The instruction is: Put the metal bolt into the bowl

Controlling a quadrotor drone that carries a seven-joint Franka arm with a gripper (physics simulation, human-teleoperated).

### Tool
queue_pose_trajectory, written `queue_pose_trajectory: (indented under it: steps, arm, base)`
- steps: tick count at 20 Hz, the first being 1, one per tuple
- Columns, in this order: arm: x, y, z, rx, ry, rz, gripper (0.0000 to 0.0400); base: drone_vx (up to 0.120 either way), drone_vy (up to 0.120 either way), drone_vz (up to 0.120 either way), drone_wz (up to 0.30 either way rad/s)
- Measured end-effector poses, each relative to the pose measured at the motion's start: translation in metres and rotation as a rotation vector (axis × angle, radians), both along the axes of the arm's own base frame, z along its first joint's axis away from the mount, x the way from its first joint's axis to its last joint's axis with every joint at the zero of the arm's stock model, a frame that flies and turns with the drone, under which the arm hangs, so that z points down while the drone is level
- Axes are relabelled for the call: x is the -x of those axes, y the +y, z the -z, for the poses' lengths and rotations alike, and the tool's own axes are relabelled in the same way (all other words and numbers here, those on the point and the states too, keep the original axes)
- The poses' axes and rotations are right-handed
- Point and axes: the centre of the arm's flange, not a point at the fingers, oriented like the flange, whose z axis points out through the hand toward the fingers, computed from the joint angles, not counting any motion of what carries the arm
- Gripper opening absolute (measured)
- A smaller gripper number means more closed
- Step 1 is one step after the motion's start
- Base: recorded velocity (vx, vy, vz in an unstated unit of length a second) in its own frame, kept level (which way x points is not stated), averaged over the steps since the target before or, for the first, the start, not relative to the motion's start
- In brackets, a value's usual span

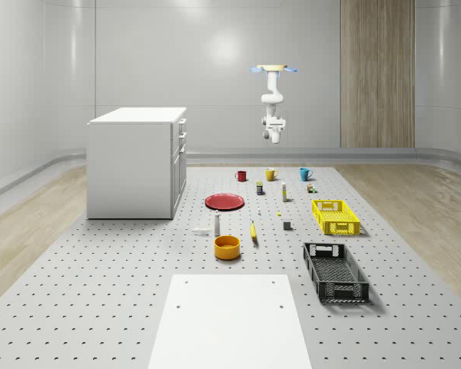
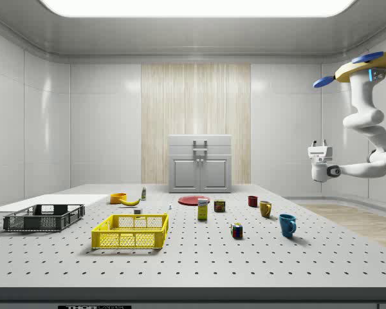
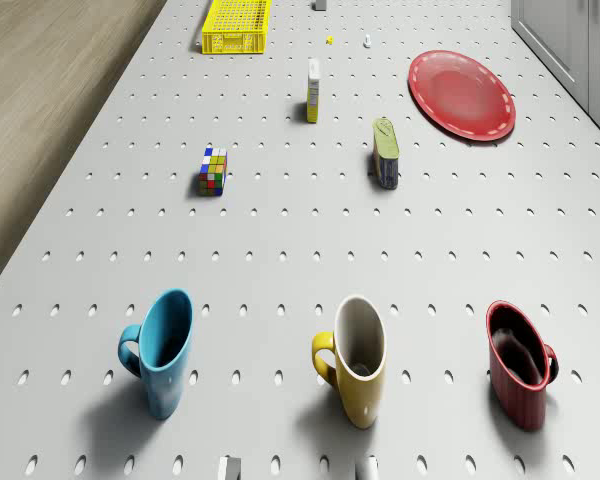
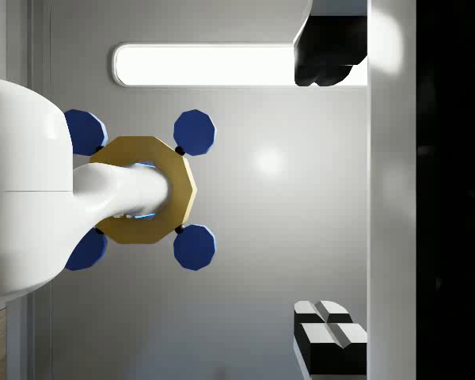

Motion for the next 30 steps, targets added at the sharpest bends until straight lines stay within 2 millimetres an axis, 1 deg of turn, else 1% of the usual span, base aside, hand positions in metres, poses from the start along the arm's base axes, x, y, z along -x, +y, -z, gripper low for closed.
queue_pose_trajectory:
  steps: [3,8,13,19,30]
  arm:
    - [0.003,0.0,-0.023,0.0,-0.002,0.0,0.04]
    - [0.003,0.0,-0.056,0.0,-0.006,0.0,0.04]
    - [0.001,0.0,-0.078,0.0,-0.01,0.0,0.04]
    - [0.0,0.0,-0.089,0.0,-0.015,0.0,0.04]
    - [0.001,0.0,-0.093,0.001,-0.023,0.0,0.04]
  base:
    - [0.12,-0.12,0.0,0.0]
    - [0.12,-0.12,0.0,0.0]
    - [0.12,-0.12,0.0,0.0]
    - [0.12,-0.12,0.0,0.0]
    - [0.12,-0.12,0.0,0.0]
